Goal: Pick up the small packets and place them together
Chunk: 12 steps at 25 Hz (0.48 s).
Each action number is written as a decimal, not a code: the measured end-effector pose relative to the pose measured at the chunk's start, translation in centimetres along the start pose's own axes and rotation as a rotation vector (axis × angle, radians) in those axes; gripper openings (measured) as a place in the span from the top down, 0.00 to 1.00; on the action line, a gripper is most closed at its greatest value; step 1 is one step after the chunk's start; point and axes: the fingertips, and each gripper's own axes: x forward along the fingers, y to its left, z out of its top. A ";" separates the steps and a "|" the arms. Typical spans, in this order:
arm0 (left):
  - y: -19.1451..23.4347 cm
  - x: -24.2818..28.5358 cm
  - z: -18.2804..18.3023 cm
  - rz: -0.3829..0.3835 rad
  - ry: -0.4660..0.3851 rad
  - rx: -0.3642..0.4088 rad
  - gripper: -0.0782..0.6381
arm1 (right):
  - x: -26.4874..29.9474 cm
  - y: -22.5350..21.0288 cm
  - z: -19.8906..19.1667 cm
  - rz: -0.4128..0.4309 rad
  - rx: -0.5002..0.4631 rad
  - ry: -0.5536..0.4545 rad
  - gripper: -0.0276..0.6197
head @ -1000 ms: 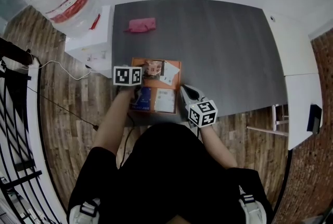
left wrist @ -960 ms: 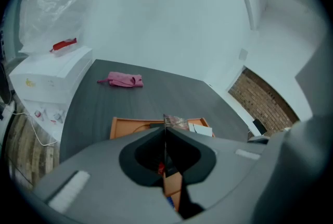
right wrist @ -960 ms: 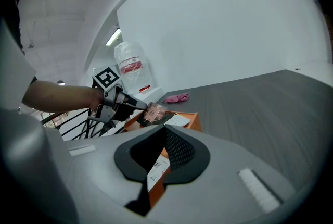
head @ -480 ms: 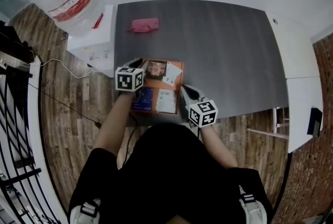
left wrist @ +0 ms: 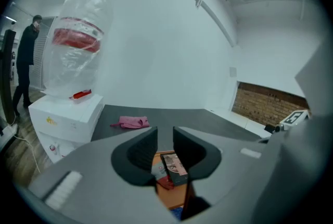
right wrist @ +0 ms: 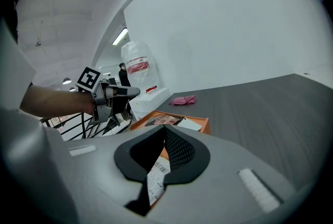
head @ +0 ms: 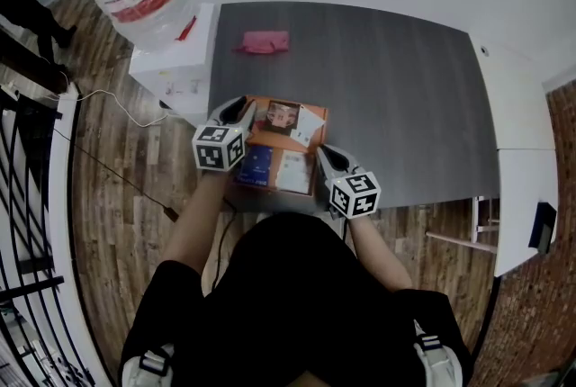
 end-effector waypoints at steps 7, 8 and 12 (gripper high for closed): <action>-0.6 -5.6 1.4 -0.036 -0.174 -0.008 0.79 | -0.8 0.8 1.6 -0.030 0.009 -0.062 0.95; -0.7 -6.4 1.4 -0.048 -0.191 0.001 0.80 | -1.1 1.2 1.7 -0.038 0.011 -0.075 0.95; -1.2 -9.3 0.6 -0.095 -0.237 0.046 0.82 | -3.1 2.8 1.4 -0.078 0.034 -0.129 0.95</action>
